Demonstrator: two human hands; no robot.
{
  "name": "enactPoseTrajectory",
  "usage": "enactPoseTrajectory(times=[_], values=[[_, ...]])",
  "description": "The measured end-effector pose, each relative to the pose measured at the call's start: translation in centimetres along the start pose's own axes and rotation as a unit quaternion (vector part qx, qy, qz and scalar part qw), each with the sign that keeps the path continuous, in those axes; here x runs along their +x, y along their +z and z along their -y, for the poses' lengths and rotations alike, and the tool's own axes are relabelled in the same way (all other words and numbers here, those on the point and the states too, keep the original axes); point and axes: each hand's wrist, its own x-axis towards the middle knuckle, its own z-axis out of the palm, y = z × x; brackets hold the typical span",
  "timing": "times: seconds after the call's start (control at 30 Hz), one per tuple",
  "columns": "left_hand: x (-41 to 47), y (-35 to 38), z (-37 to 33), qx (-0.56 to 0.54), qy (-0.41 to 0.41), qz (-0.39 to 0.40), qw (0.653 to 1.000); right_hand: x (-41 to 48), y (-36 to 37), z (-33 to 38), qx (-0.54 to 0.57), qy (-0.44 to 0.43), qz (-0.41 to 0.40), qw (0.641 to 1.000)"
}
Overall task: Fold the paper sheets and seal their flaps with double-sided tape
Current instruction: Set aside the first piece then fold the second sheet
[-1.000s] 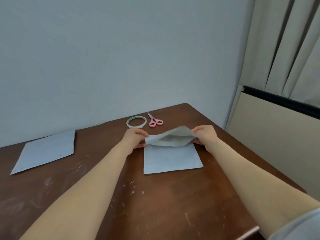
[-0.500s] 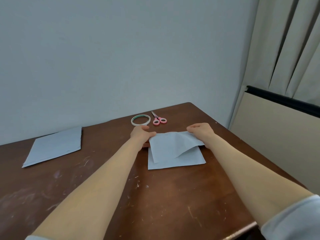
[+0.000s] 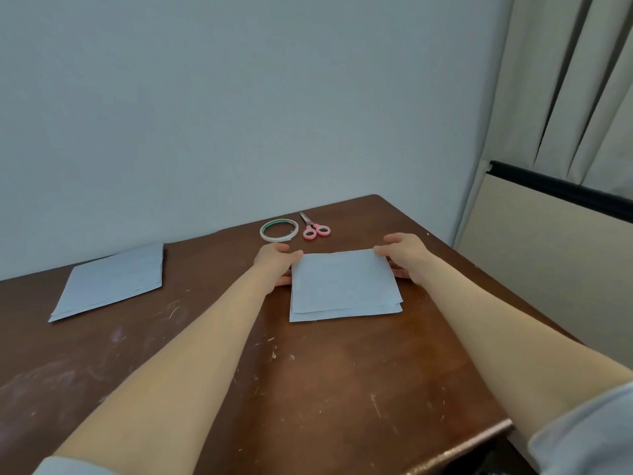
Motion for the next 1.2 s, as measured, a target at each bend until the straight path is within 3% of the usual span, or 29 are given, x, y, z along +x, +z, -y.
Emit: enactPoseTrajectory(times=[0.27, 0.4, 0.63, 1.2], values=[[-4.6, -1.3, 0.8, 0.013, 0.019, 0.096, 0.995, -3.2, -0.8, -1.1, -0.022, 0.0, 0.021, 1.0], [-5.7, -1.4, 1.3, 0.011, 0.043, 0.06, 0.997, -4.6, -0.5, -1.4, -0.038, -0.022, 0.014, 0.999], [-6.0, -1.2, 2.6, 0.058, 0.043, 0.022, 0.997, -5.5, -0.4, -2.1, -0.166, -0.034, 0.0, 0.985], [-6.1, -0.8, 2.2, 0.177, 0.045, -0.045, 0.982, -4.8, -0.6, -2.6, -0.197, -0.046, -0.003, 0.979]])
